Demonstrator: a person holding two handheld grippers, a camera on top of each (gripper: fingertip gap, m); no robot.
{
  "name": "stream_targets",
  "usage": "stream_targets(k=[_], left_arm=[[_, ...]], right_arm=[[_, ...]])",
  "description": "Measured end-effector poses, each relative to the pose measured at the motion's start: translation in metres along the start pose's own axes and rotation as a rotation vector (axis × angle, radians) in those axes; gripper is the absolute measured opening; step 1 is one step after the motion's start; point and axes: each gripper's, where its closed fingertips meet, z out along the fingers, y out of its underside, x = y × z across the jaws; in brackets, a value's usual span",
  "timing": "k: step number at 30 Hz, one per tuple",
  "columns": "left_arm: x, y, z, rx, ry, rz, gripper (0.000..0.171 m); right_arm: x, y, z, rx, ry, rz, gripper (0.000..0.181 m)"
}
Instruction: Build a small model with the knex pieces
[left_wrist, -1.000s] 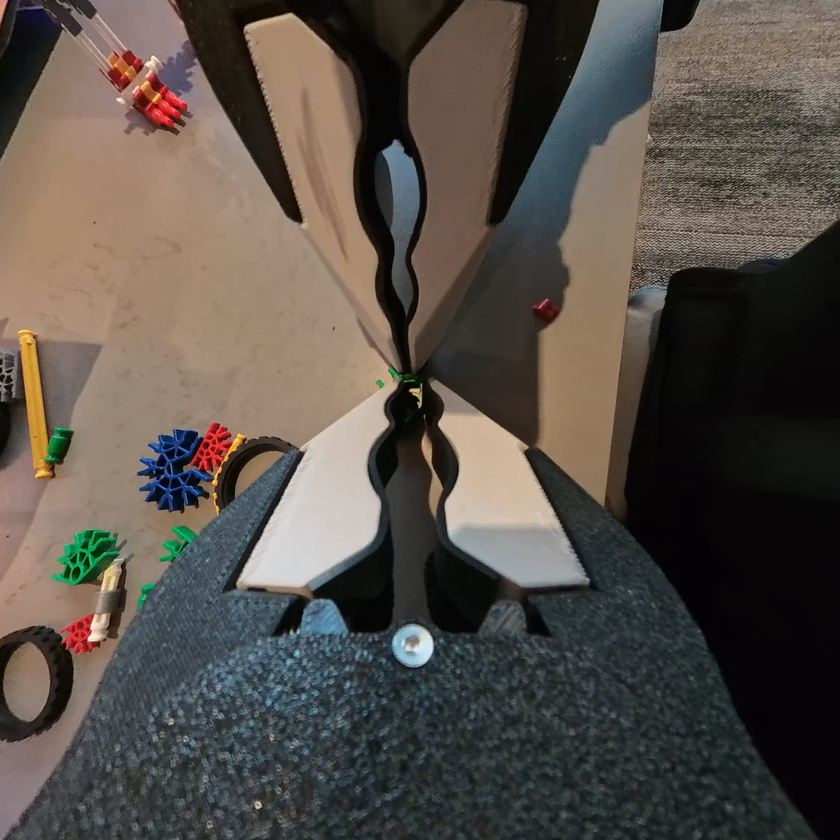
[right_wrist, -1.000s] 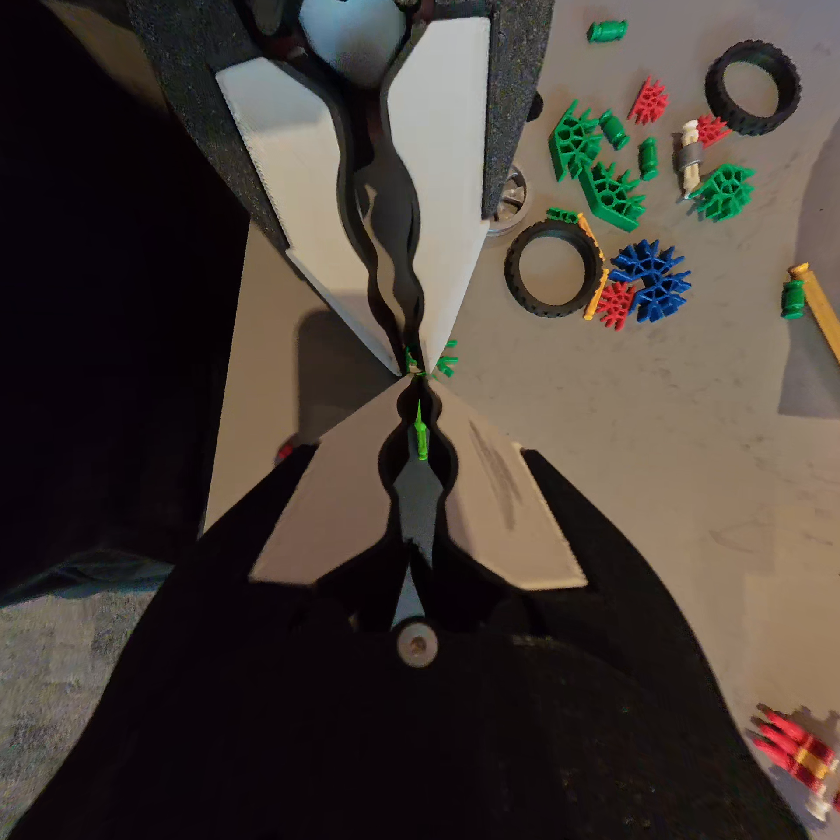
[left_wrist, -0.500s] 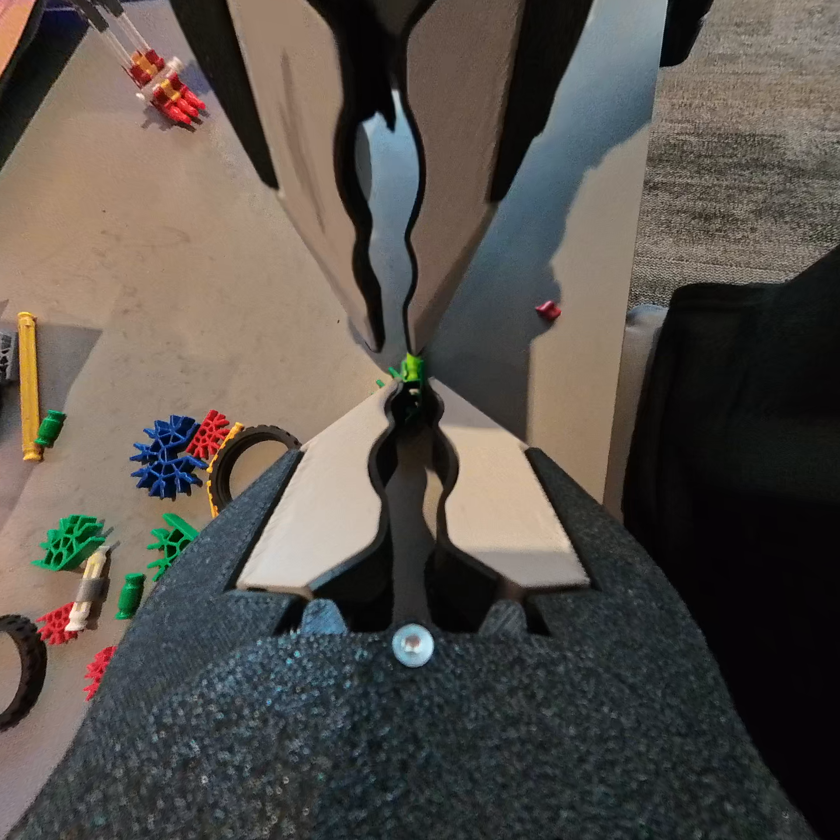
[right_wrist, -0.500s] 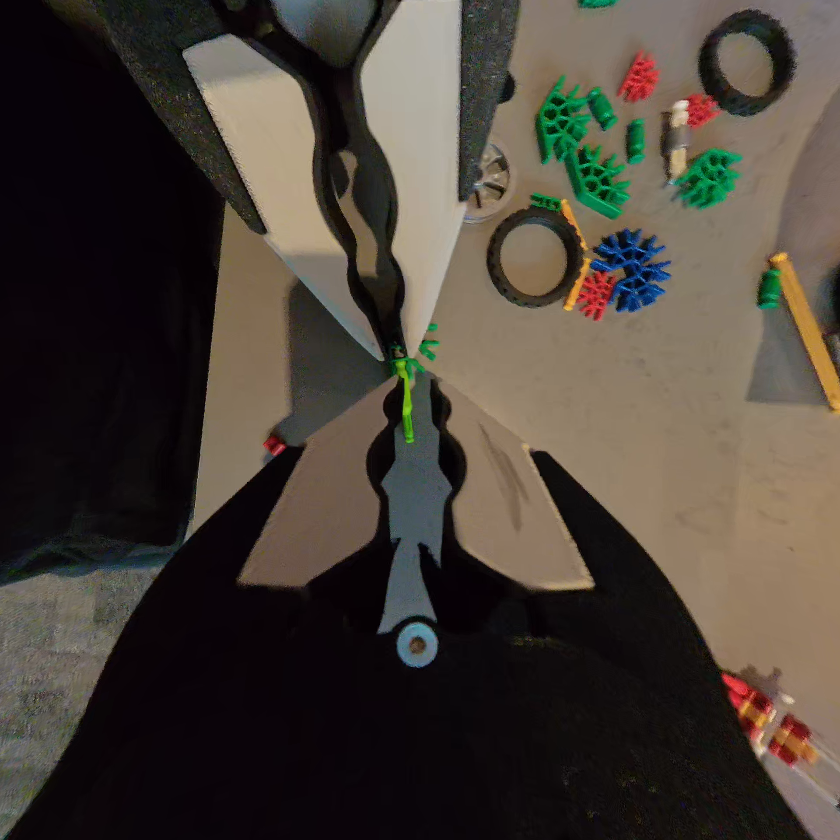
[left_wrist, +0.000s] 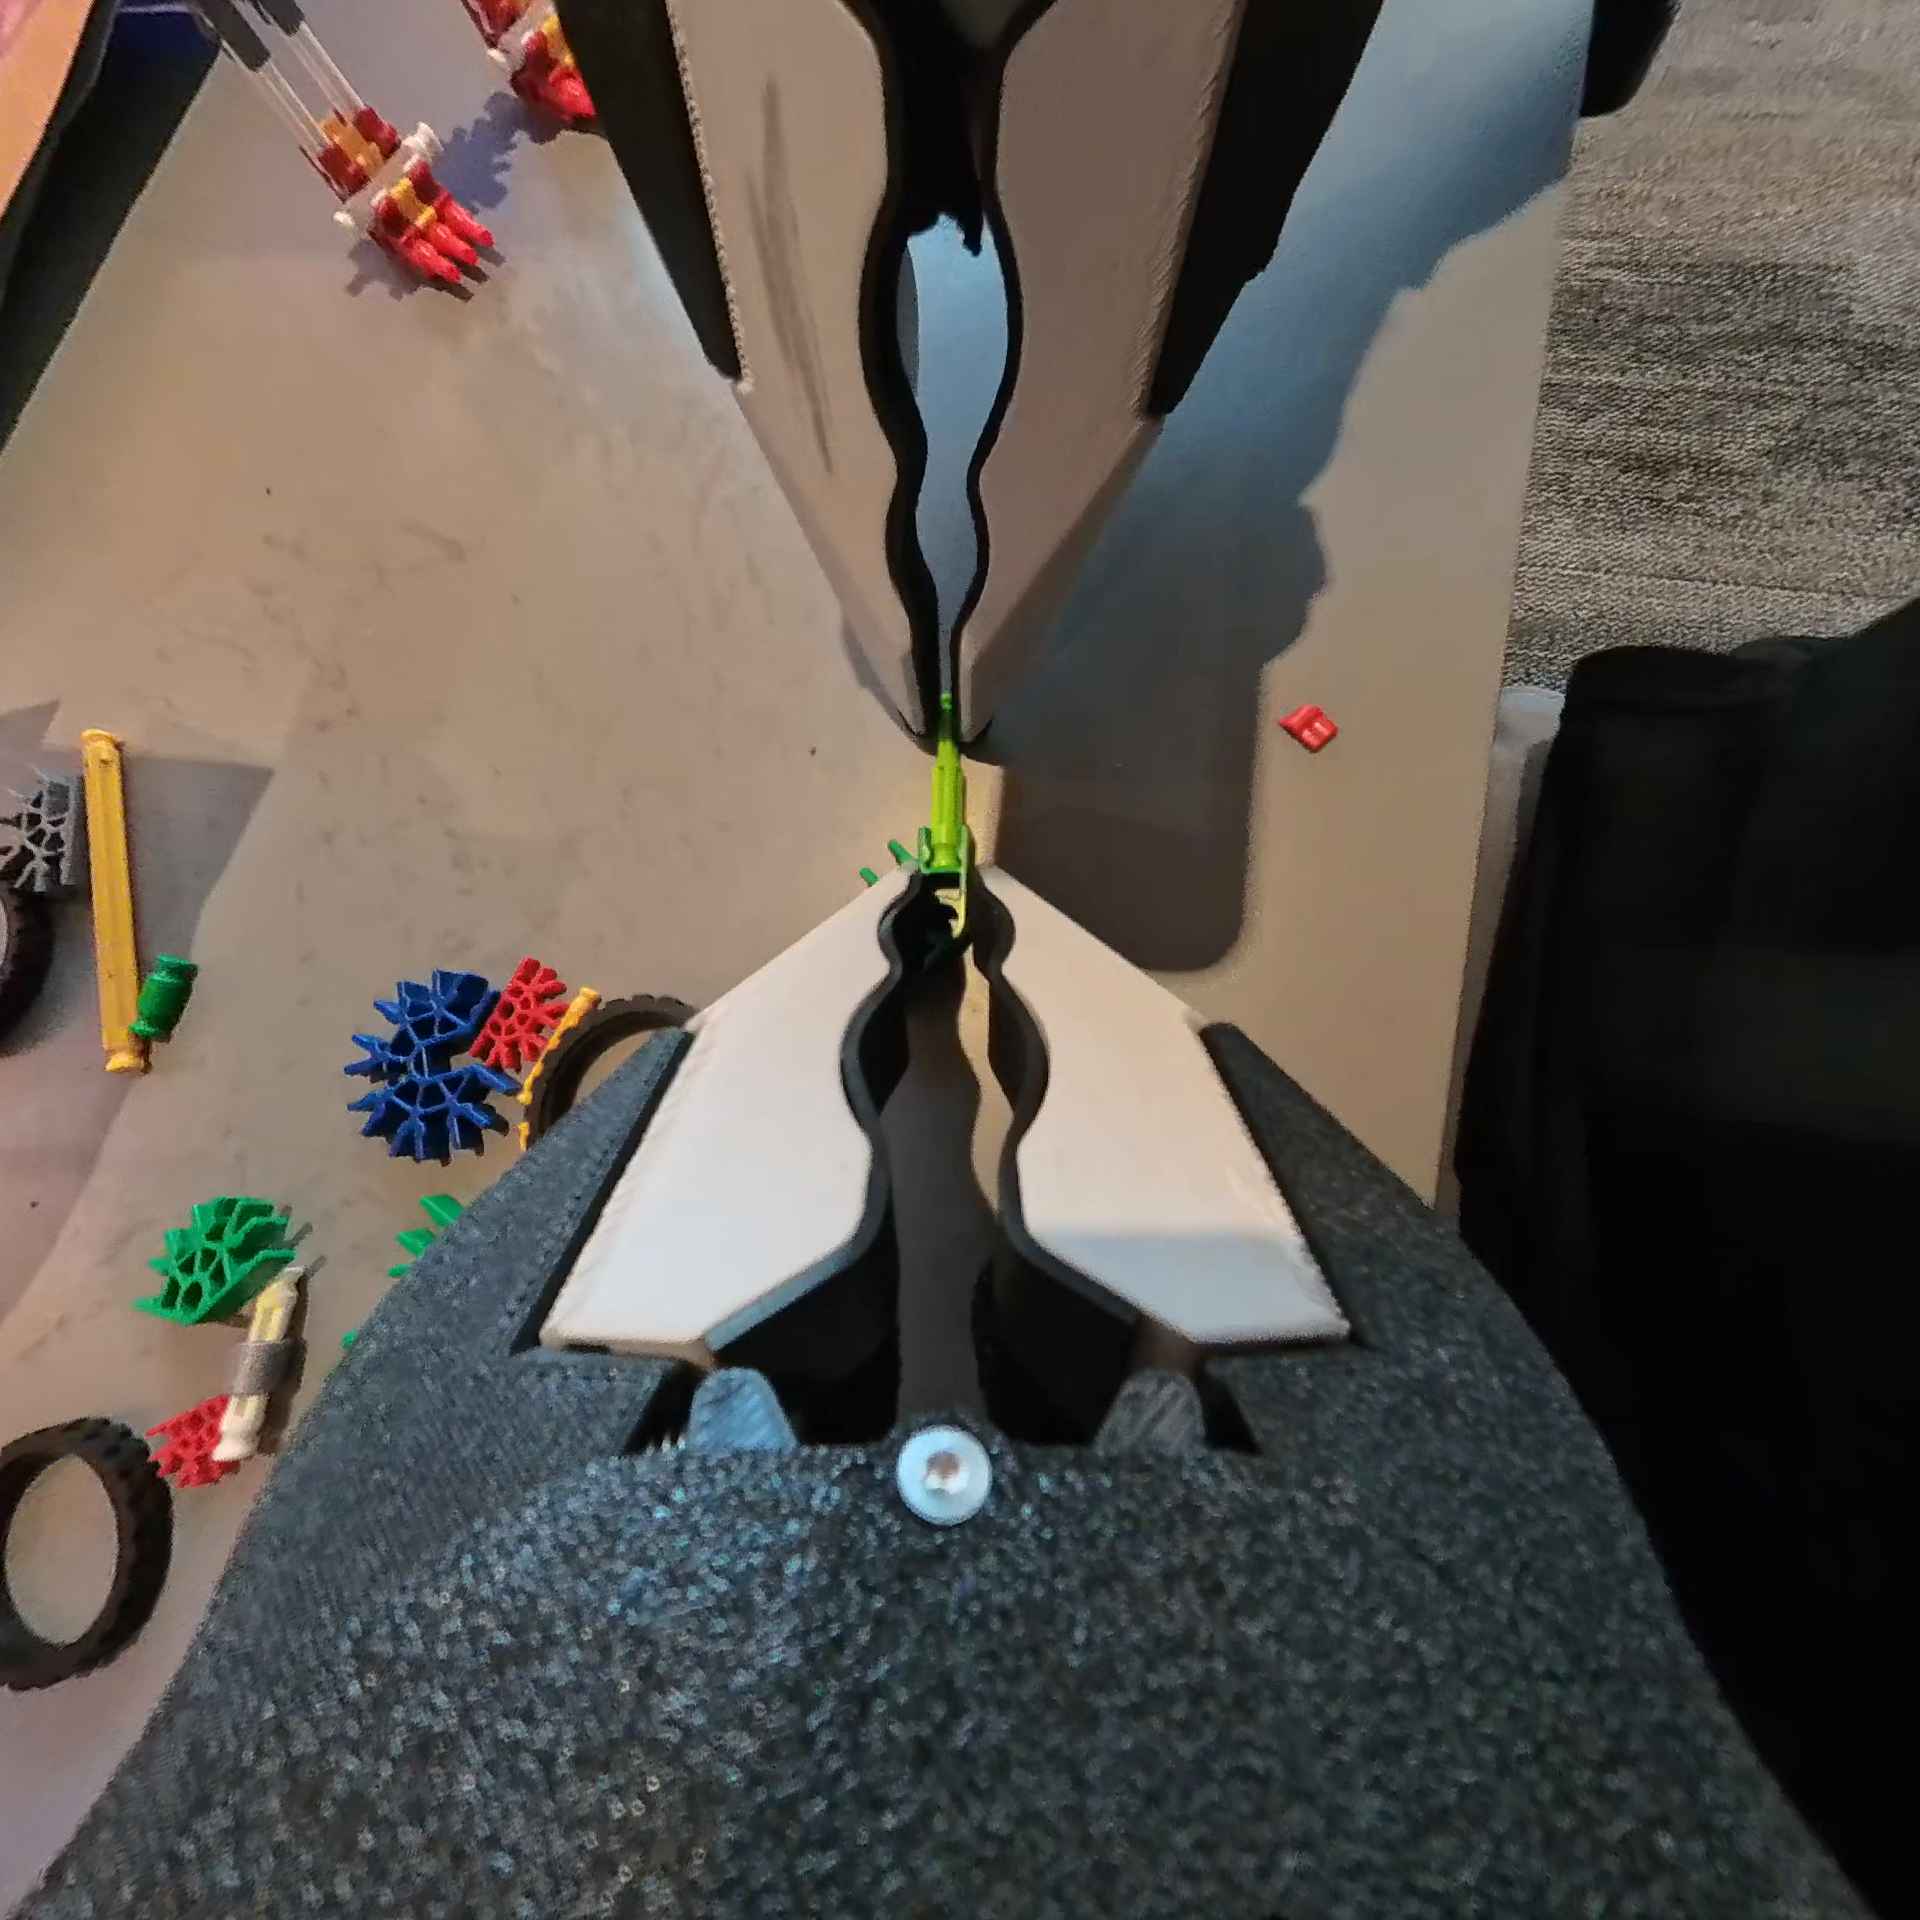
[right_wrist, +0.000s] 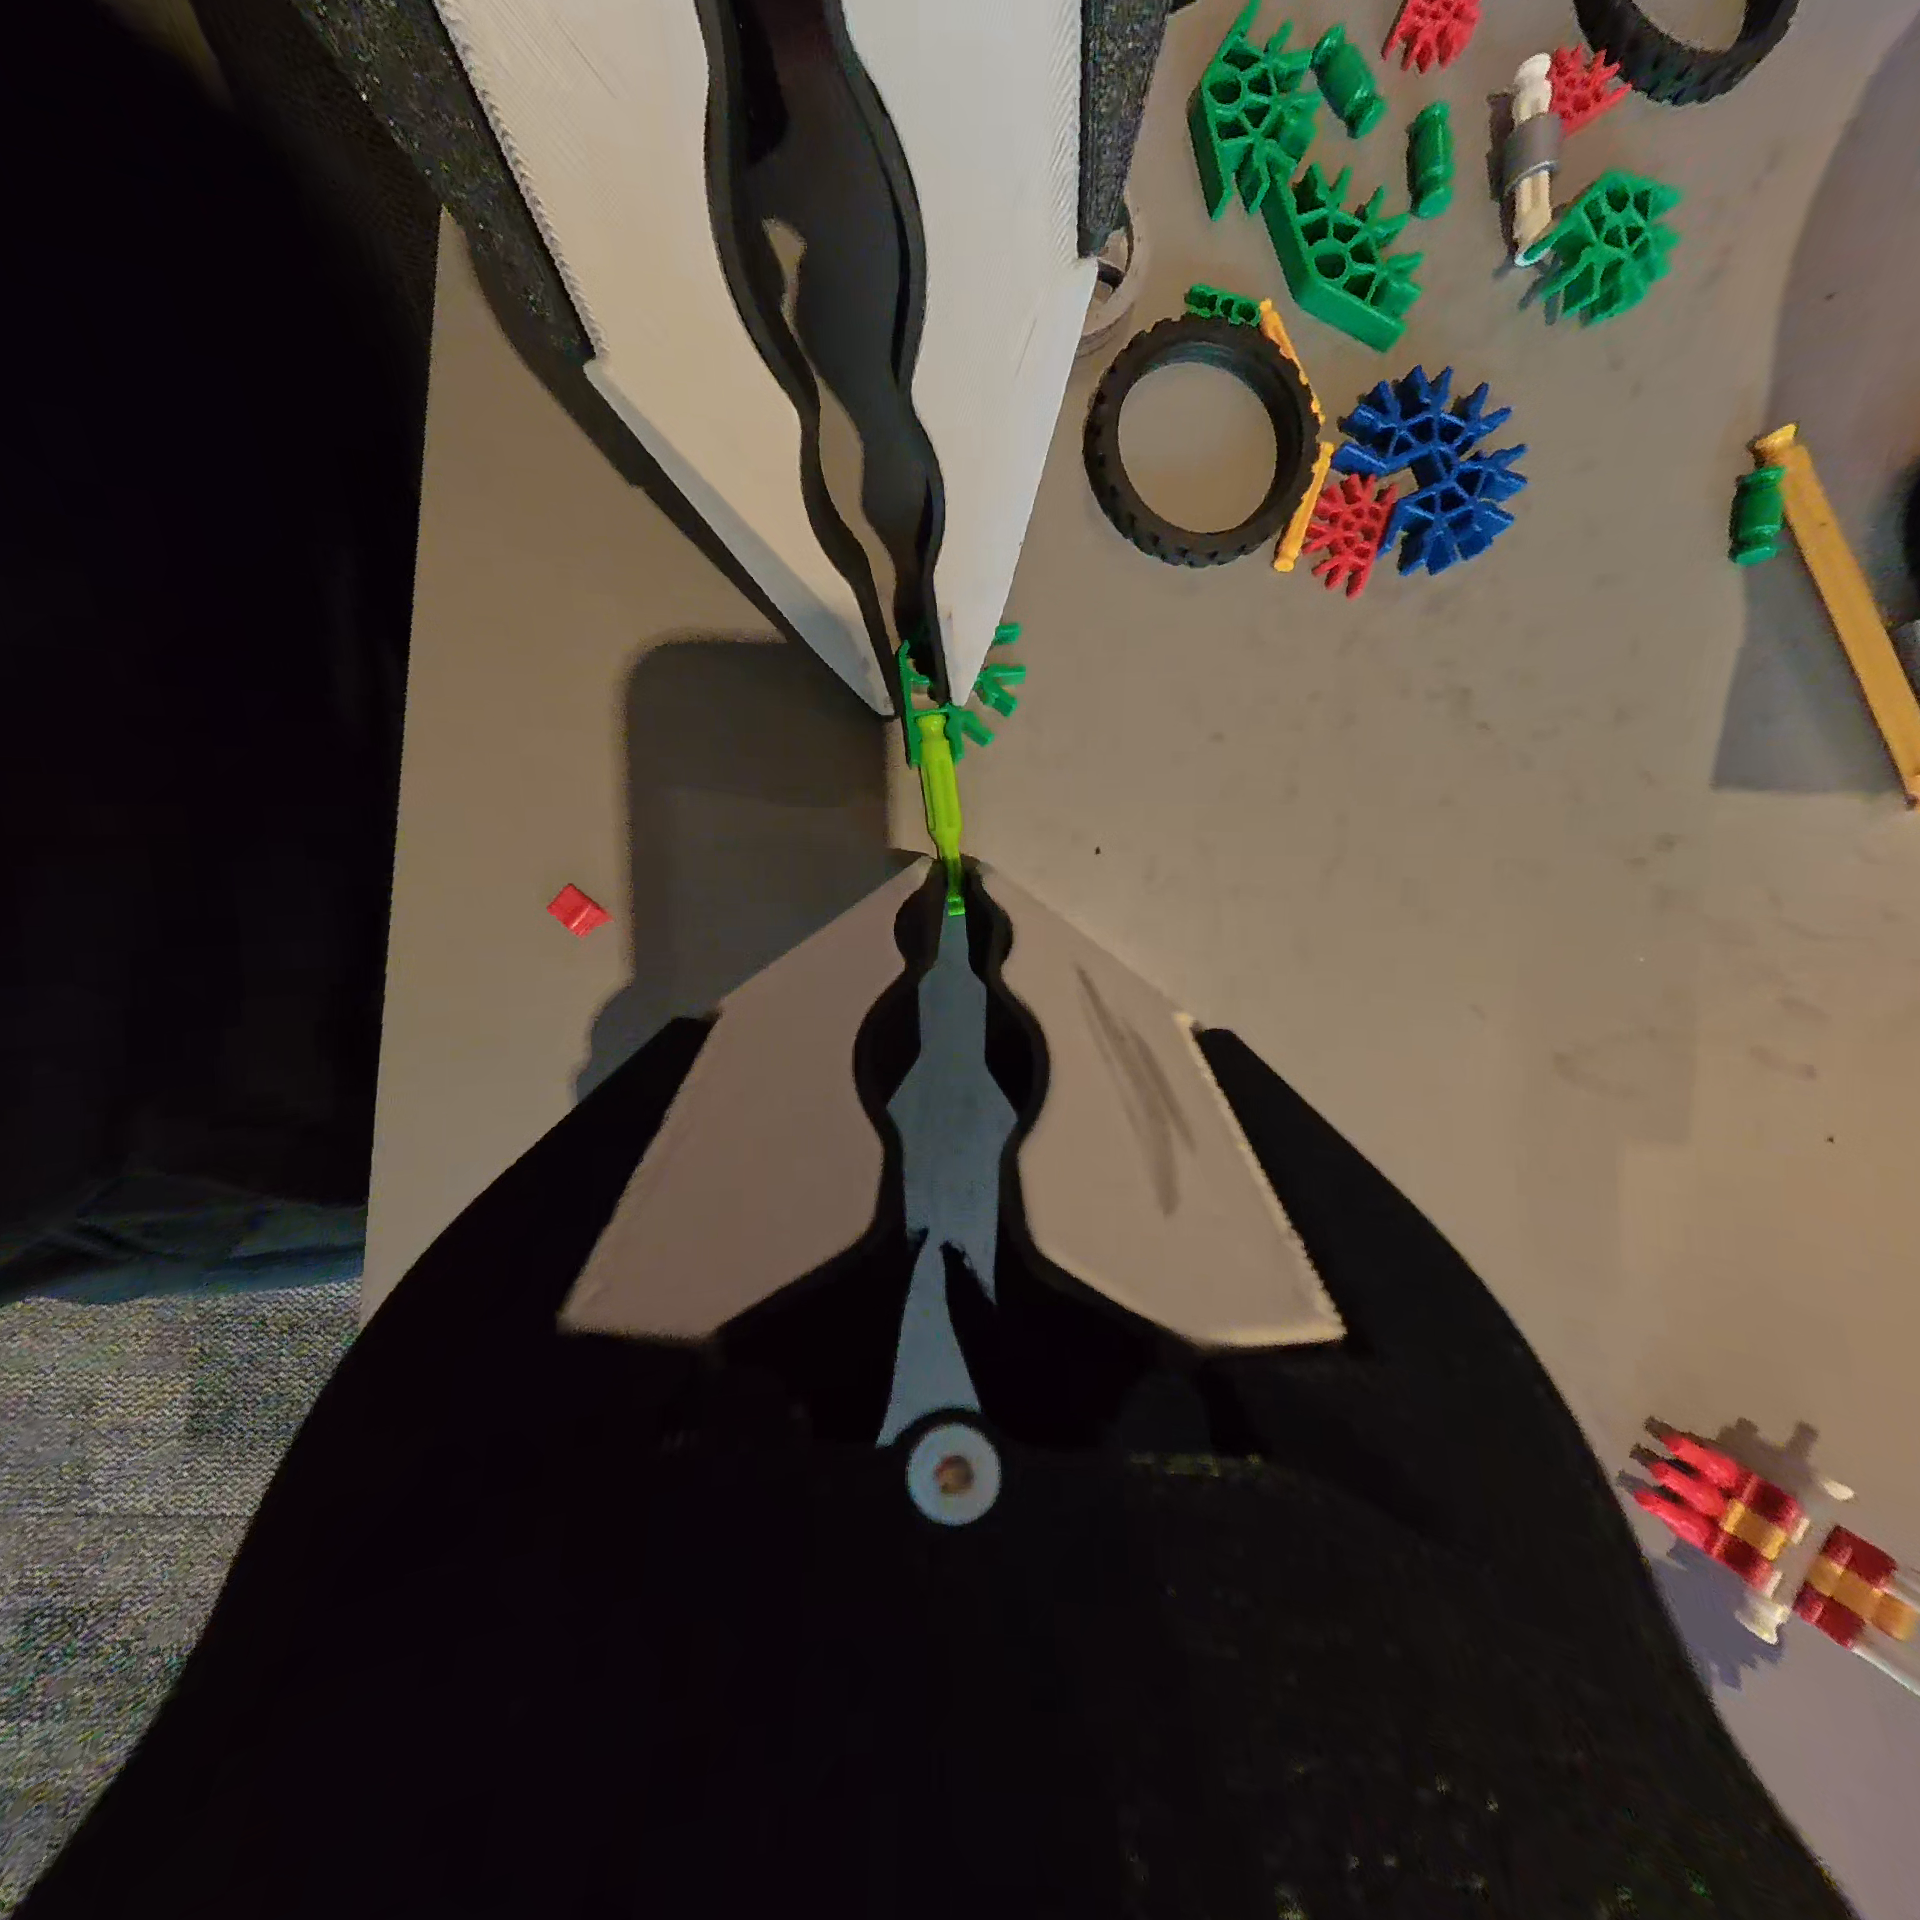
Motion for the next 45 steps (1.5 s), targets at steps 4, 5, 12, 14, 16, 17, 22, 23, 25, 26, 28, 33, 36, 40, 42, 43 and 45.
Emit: stream_targets(k=[4,5,12,14,16,17,22,23,25,26,28,33,36,40,42,43,45], left_arm=[[-0.001,-0.002,0.002,0.004,0.001,-0.005,0.011],[-0.001,-0.003,0.002,0.008,0.000,-0.007,0.012],[-0.015,-0.003,-0.016,0.033,-0.027,-0.037,0.018],[-0.022,0.002,-0.025,0.027,-0.052,-0.047,0.019],[-0.033,0.010,-0.037,0.011,-0.092,-0.061,0.020],[-0.041,0.015,-0.044,0.005,-0.117,-0.072,0.020],[-0.083,0.044,-0.080,-0.042,-0.243,-0.147,0.020],[-0.090,0.049,-0.085,-0.050,-0.264,-0.157,0.020],[-0.101,0.057,-0.089,-0.065,-0.286,-0.170,0.020],[-0.106,0.061,-0.090,-0.081,-0.296,-0.171,0.020],[-0.117,0.071,-0.091,-0.116,-0.324,-0.171,0.019],[-0.135,0.074,-0.085,-0.125,-0.327,-0.172,0.017],[-0.143,0.056,-0.070,-0.101,-0.305,-0.121,0.015],[-0.158,0.032,-0.042,-0.109,-0.300,0.037,0.013],[-0.164,0.029,-0.026,-0.144,-0.279,0.089,0.013],[-0.167,0.029,-0.020,-0.157,-0.271,0.112,0.013],[-0.173,0.030,-0.009,-0.186,-0.258,0.145,0.013]], right_arm=[[0.003,0.003,-0.001,0.010,-0.017,-0.002,0.003],[0.004,0.004,-0.002,0.012,-0.022,-0.003,0.003],[0.005,0.006,-0.003,0.019,-0.038,-0.011,0.004],[0.008,0.008,-0.006,0.025,-0.028,-0.002,0.009],[0.008,0.006,-0.010,0.063,-0.032,0.012,0.010],[0.009,0.004,-0.013,0.084,-0.029,0.021,0.010],[0.017,-0.004,-0.021,0.154,0.017,0.053,0.012],[0.020,-0.006,-0.021,0.163,0.028,0.061,0.012],[0.026,-0.008,-0.020,0.166,0.050,0.066,0.012],[0.028,-0.009,-0.020,0.170,0.056,0.065,0.012],[0.033,-0.011,-0.020,0.186,0.073,0.071,0.012],[0.046,-0.012,-0.021,0.223,0.108,0.107,0.012],[0.053,-0.013,-0.021,0.256,0.120,0.122,0.012],[0.059,-0.015,-0.019,0.292,0.132,0.131,0.012],[0.060,-0.014,-0.020,0.307,0.137,0.134,0.012],[0.061,-0.013,-0.021,0.311,0.142,0.135,0.012],[0.062,-0.010,-0.022,0.318,0.145,0.139,0.012]])
